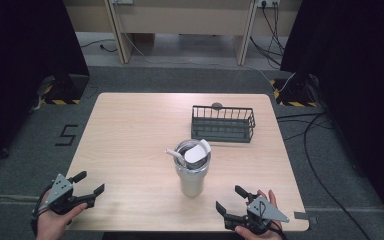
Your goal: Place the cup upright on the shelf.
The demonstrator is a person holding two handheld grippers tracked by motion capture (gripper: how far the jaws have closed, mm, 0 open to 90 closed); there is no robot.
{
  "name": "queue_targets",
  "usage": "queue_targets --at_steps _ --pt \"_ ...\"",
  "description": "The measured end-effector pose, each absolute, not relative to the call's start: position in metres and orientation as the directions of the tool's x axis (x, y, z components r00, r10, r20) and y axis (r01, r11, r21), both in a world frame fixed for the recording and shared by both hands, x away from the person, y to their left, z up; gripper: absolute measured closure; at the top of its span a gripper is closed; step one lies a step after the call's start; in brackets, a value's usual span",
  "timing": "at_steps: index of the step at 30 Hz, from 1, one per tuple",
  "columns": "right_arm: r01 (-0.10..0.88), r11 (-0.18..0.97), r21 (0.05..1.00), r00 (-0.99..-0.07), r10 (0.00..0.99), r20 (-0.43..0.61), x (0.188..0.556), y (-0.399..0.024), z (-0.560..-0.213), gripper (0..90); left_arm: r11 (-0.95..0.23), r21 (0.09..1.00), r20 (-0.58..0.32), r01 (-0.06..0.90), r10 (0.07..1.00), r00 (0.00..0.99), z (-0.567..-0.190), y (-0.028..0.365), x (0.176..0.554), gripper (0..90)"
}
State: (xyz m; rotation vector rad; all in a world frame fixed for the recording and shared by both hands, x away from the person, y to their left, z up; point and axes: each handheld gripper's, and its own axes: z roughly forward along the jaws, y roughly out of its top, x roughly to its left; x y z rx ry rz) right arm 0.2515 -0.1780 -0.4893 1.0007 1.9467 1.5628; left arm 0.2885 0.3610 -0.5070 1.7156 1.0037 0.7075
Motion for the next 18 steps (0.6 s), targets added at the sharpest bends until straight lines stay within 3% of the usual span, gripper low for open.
queue_targets --at_steps 3,7,18 --pt "0.25 0.105 0.962 -0.649 0.756 0.086 0.252 -0.174 -0.488 16.0 -0.17 0.94 0.006 0.295 0.875 0.485 -0.507 0.361 0.288 14.8" --pt "0.19 0.172 0.966 -0.661 0.75 -0.004 0.253 -0.163 -0.482 16.0 -0.171 0.94 0.012 0.296 0.881 0.473 -0.507 0.363 0.287 14.9" --pt "0.144 0.225 0.964 -0.681 0.729 -0.069 0.269 -0.14 -0.475 15.9 -0.186 0.936 0.024 0.298 0.88 0.474 -0.508 0.361 0.287 15.0"
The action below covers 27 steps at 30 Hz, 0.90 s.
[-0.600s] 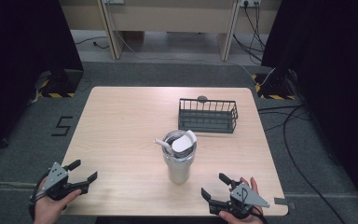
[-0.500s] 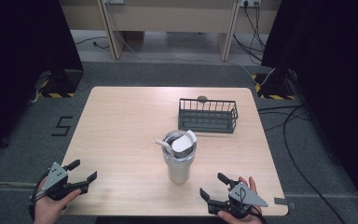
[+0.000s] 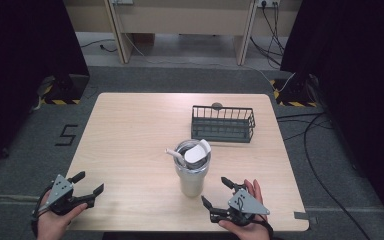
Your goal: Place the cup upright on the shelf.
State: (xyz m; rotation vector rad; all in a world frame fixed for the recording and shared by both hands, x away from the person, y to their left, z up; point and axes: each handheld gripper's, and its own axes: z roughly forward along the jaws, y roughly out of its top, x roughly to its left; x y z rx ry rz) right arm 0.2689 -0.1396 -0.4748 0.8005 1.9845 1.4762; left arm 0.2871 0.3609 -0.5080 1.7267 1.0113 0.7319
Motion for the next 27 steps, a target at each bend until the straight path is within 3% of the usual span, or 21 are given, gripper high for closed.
queue_targets --at_steps 27 --pt "0.15 0.233 0.961 -0.691 0.719 -0.066 0.305 -0.102 -0.487 14.1 -0.196 0.936 0.034 0.292 0.877 0.479 -0.507 0.359 0.287 15.2"
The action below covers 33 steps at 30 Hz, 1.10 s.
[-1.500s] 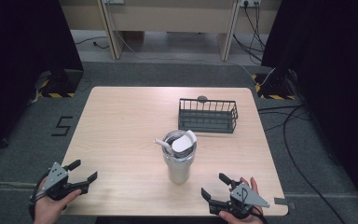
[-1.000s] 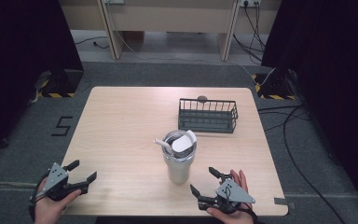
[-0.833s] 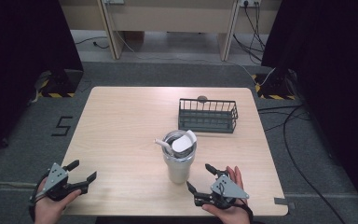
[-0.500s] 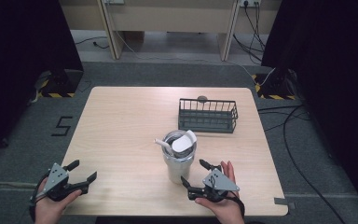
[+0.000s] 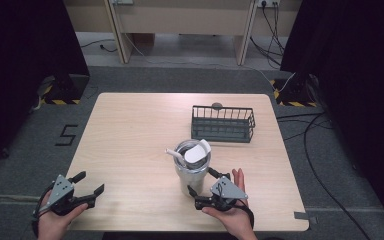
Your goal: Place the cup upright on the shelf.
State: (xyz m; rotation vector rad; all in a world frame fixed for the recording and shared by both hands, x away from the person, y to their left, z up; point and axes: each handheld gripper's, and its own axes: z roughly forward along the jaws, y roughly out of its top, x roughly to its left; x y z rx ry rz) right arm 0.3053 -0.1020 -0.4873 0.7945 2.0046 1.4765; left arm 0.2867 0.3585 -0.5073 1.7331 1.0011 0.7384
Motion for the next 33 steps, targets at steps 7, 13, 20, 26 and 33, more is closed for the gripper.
queue_targets --at_steps 7,13,20,26,33 --pt "0.164 0.219 0.962 -0.693 0.719 -0.045 0.312 -0.094 -0.491 11.9 -0.199 0.937 0.04 0.288 0.878 0.477 -0.507 0.358 0.286 15.2" --pt "0.163 0.214 0.963 -0.696 0.717 -0.041 0.318 -0.088 -0.492 7.3 -0.2 0.937 0.04 0.288 0.877 0.478 -0.507 0.358 0.286 15.3" --pt "0.158 0.193 0.968 -0.69 0.723 -0.031 0.327 -0.08 -0.495 8.2 -0.199 0.937 0.04 0.285 0.876 0.481 -0.507 0.358 0.286 15.4" --pt "0.151 0.188 0.971 -0.691 0.722 -0.032 0.33 -0.079 -0.497 10.1 -0.199 0.938 0.036 0.285 0.871 0.489 -0.507 0.357 0.287 15.6" --pt "0.154 0.187 0.97 -0.694 0.72 -0.028 0.331 -0.079 -0.496 10.7 -0.201 0.937 0.038 0.285 0.87 0.491 -0.507 0.357 0.287 15.7"
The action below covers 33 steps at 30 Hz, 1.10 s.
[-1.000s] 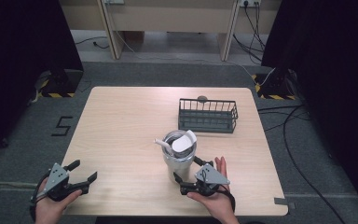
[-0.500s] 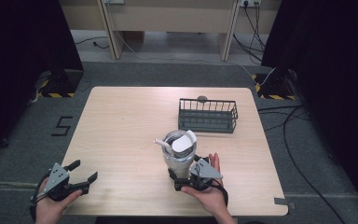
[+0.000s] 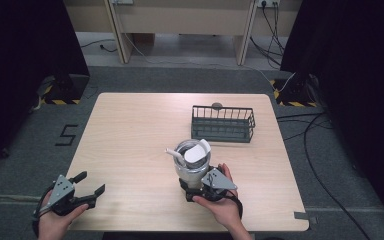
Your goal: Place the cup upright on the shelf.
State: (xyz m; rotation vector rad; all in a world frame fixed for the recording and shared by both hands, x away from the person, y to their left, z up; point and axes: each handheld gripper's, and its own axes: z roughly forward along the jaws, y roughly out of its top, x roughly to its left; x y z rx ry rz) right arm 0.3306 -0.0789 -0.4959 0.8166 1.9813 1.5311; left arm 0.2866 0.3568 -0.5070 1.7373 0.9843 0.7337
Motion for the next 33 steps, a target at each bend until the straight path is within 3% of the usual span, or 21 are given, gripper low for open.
queue_targets --at_steps 33 --pt "0.191 0.206 0.96 -0.672 0.74 -0.025 0.333 -0.08 -0.482 10.8 -0.195 0.939 0.035 0.283 0.874 0.485 -0.507 0.357 0.286 16.0"
